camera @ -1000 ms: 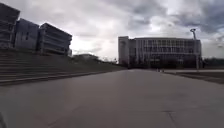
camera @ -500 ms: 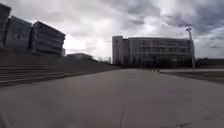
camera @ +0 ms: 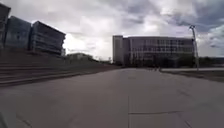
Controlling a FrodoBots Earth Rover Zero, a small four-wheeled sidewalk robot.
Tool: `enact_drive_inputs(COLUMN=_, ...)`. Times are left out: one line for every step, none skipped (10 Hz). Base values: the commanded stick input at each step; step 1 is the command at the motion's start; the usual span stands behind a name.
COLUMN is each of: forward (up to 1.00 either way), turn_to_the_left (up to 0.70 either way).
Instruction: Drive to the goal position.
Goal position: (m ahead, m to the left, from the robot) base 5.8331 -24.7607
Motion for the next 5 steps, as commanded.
enact_drive_inputs(forward=1.0, turn_to_the_left=0.06)
enact_drive_inputs(forward=1.0, turn_to_the_left=0.13)
enact_drive_inputs(forward=1.0, turn_to_the_left=0.13)
enact_drive_inputs(forward=1.0, turn_to_the_left=0.06)
enact_drive_inputs(forward=1.0, turn_to_the_left=0.01)
